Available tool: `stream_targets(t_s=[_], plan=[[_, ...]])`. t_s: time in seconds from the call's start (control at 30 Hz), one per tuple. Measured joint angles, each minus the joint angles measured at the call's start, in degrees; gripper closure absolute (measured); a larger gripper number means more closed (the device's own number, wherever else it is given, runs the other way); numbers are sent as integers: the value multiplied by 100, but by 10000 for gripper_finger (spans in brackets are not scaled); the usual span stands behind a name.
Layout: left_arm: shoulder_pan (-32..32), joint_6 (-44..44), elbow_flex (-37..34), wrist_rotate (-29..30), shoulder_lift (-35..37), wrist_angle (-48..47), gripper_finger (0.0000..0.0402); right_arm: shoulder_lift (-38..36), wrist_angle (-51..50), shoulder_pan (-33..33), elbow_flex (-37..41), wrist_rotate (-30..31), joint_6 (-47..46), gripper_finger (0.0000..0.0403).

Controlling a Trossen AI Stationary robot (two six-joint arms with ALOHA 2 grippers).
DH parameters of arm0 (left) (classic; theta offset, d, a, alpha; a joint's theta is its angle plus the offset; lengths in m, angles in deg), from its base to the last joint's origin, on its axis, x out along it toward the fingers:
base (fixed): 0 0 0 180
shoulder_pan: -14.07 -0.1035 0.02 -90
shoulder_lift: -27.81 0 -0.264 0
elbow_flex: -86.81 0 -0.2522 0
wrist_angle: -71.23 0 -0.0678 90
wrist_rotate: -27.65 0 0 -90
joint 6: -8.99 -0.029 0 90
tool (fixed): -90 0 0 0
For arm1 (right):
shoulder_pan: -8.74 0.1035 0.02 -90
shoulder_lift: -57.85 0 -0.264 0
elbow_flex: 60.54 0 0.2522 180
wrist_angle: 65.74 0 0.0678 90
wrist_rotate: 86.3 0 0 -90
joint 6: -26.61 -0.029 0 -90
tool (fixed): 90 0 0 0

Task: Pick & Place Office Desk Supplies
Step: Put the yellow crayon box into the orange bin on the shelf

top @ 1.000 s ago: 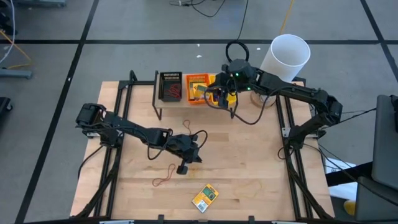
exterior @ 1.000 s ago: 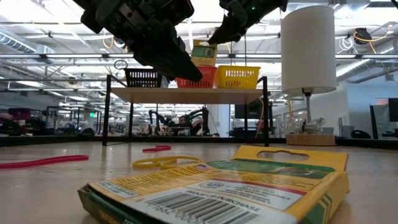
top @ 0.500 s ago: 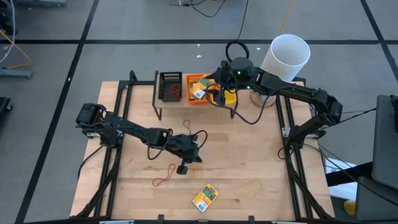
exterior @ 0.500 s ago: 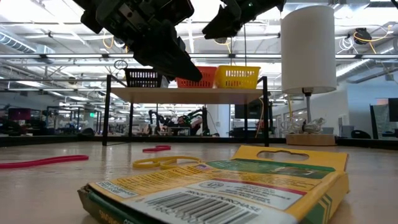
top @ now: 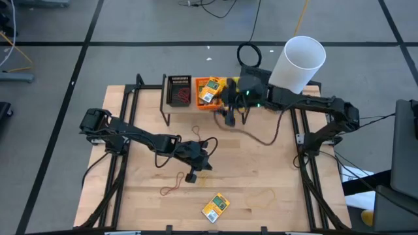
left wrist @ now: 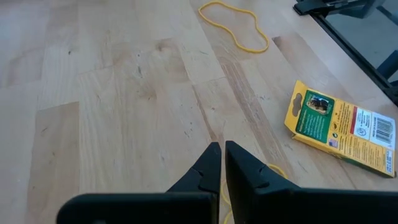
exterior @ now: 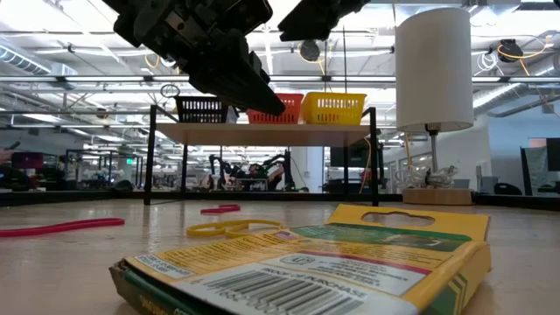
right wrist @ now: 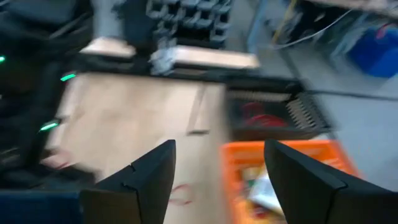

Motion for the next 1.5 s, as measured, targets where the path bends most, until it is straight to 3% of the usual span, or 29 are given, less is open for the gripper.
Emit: stream_targets(t_s=[0.17,0.43,0.6,0.73,0.9,1.13,1.27,1.5], plan=[[0,7,0,-4,0,58,392,3,-684,913,18,501,-293,182],[13,571,4,-319,52,896,392,-71,-1197,2498,890,2233,-1436,190],[53,484,4,-747,359,753,392,-74,-1089,3290,1678,2515,-2552,191],[133,254,2,-680,927,234,392,-97,72,3793,2419,2527,-3200,191],[627,257,-15,-372,1662,-612,392,-91,2479,4131,3573,2502,-3556,191],[1575,763,-16,-266,1849,-560,392,67,4391,4528,4891,2503,-5199,191],[1974,986,-17,142,1849,-585,392,453,4939,4762,5021,2508,-5700,191],[2386,1135,-21,803,1847,-557,392,1693,5818,4861,4525,2210,-5772,191]])
